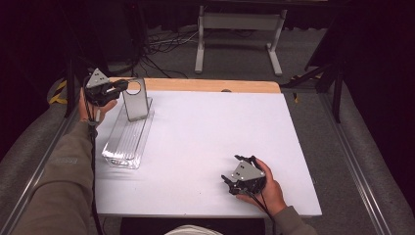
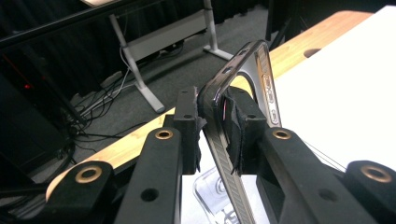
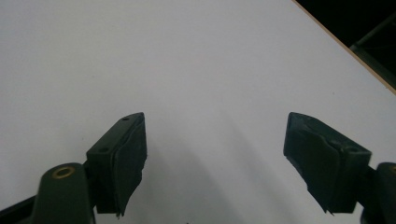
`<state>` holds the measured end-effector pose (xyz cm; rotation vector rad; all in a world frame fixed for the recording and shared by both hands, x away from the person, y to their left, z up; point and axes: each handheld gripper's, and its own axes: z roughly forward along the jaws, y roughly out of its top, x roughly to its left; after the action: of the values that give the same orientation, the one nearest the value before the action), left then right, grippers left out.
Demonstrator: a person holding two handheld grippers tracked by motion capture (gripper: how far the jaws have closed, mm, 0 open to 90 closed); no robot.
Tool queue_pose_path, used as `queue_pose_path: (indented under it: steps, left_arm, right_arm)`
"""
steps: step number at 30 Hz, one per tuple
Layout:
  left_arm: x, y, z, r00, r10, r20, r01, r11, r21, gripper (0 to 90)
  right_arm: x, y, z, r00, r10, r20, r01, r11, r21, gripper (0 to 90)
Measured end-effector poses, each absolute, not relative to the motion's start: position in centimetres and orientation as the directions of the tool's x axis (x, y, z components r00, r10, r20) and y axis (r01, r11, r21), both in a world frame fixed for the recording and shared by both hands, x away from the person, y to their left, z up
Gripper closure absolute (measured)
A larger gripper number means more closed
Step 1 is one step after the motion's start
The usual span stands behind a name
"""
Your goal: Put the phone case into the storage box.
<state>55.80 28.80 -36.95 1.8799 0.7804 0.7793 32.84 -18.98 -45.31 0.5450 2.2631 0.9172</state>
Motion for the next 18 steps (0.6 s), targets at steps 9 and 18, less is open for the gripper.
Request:
queue_pose_path:
  steps: [9, 18]
  left_arm:
    - [57.1, 28.1, -37.3, 0.546, 0.807, 0.227, 0.194, -0.385, 0.902, 69.1]
    - [56.6, 28.6, -37.4, 0.519, 0.832, 0.195, 0.211, -0.346, 0.914, 67.9]
  right_arm:
    - [32.8, -18.9, -45.4, -0.725, 0.562, -0.397, 0.133, 0.681, 0.721, 22.5]
    - [32.6, -18.7, -45.4, -0.739, 0.550, -0.390, 0.131, 0.685, 0.717, 23.1]
